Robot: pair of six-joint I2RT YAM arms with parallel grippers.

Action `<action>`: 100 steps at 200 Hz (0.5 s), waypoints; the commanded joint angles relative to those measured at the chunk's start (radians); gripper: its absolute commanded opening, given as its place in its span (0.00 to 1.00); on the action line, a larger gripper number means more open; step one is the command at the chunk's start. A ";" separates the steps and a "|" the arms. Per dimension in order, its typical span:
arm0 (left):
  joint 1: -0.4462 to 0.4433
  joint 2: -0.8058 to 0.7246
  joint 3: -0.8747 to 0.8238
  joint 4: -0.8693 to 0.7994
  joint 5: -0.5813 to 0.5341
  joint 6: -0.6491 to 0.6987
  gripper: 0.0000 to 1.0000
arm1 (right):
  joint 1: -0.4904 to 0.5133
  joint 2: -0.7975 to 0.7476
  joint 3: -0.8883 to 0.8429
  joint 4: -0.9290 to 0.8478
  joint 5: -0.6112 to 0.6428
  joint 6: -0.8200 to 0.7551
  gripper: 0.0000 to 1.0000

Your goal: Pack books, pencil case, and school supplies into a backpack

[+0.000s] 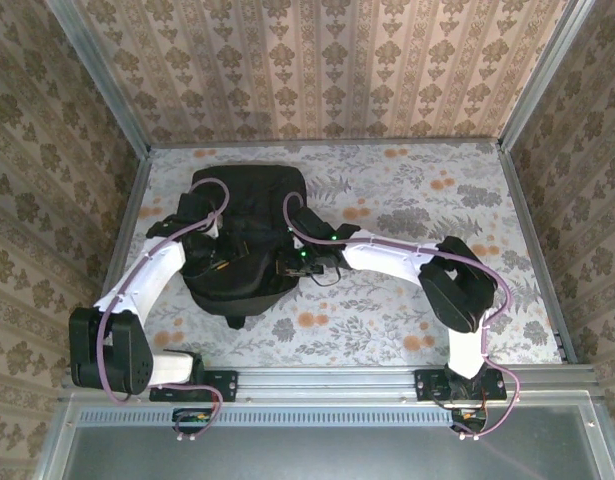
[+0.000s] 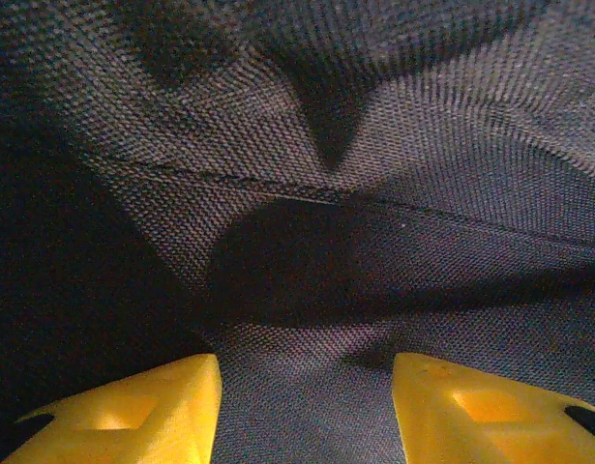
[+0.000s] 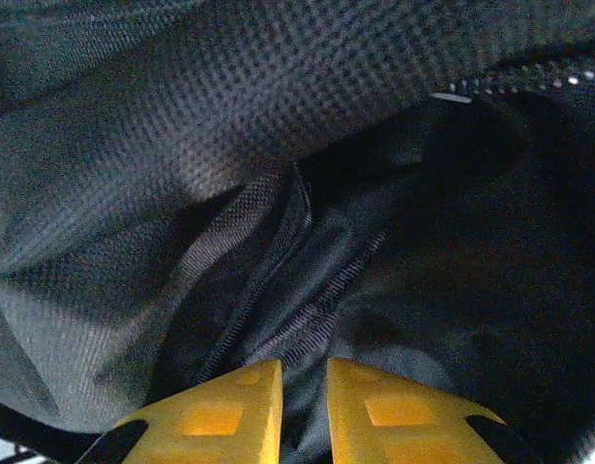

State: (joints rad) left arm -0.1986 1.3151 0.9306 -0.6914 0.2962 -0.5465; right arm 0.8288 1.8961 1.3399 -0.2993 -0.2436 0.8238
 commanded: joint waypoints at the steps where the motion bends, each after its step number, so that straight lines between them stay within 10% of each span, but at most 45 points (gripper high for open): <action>1: 0.022 -0.012 -0.026 0.010 0.013 -0.020 0.52 | -0.001 0.048 0.056 -0.010 0.028 0.071 0.22; 100: 0.008 0.186 -0.141 0.134 -0.042 -0.206 0.34 | -0.006 0.182 0.116 0.114 0.075 0.107 0.42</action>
State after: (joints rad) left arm -0.1703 1.4311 0.8330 -0.5163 0.2974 -0.6819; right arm 0.8295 2.0327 1.4120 -0.2440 -0.2062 0.9207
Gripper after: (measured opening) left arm 0.357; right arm 0.422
